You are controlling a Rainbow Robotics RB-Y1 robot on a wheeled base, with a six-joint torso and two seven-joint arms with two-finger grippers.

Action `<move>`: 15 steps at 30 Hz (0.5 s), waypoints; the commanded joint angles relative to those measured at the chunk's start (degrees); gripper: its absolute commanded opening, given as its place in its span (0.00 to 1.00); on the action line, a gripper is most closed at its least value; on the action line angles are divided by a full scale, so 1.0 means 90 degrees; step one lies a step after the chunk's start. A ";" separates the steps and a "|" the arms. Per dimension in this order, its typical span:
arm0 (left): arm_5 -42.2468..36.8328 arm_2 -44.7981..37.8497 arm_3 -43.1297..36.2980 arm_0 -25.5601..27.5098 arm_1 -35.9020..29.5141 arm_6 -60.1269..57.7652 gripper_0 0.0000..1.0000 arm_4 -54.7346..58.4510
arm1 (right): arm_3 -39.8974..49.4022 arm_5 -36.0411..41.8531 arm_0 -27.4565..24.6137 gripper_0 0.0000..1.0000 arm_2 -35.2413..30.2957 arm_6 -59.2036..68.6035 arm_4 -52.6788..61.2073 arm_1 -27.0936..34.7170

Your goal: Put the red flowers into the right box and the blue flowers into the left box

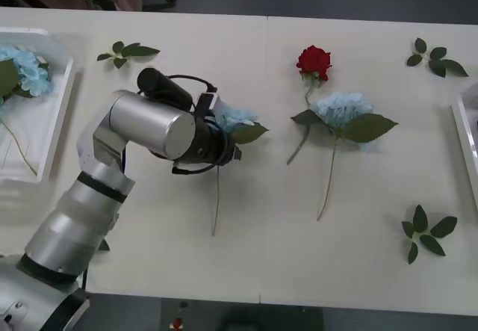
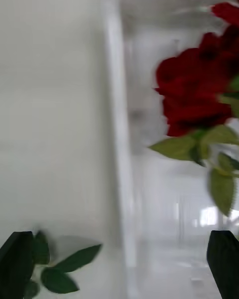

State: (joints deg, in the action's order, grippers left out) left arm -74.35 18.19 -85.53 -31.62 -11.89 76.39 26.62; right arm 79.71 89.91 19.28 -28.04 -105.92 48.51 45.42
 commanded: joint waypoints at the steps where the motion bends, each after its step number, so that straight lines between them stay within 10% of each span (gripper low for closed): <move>1: 0.0381 0.0351 0.0411 -0.0451 0.0012 0.0204 1.00 -0.0019 | 0.1075 0.0273 0.0074 1.00 0.0303 0.0861 0.0050 -0.0467; 7: 0.0810 0.0605 0.0997 -0.0637 0.0012 0.0224 1.00 -0.0048 | 0.2179 0.0459 0.0123 1.00 0.0762 0.1896 -0.0321 -0.1238; 10: 0.0840 0.0664 0.1075 -0.0685 0.0012 0.0224 0.55 -0.0068 | 0.2501 0.0517 0.0201 1.00 0.1065 0.2267 -0.0653 -0.1570; 12: 0.0840 0.0664 0.1075 -0.0695 0.0012 0.0233 0.08 -0.0068 | 0.2628 0.0508 0.0221 1.00 0.1309 0.2530 -0.0809 -0.1795; 15: 0.0840 0.0664 0.1075 -0.0695 0.0012 0.0233 0.00 -0.0077 | 0.2648 0.0420 0.0240 1.00 0.1602 0.2765 -0.0917 -0.2029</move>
State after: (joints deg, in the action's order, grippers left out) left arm -67.17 24.42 -74.98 -36.14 -11.73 77.07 26.48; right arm 101.66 94.37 20.02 -14.79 -84.39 40.93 28.19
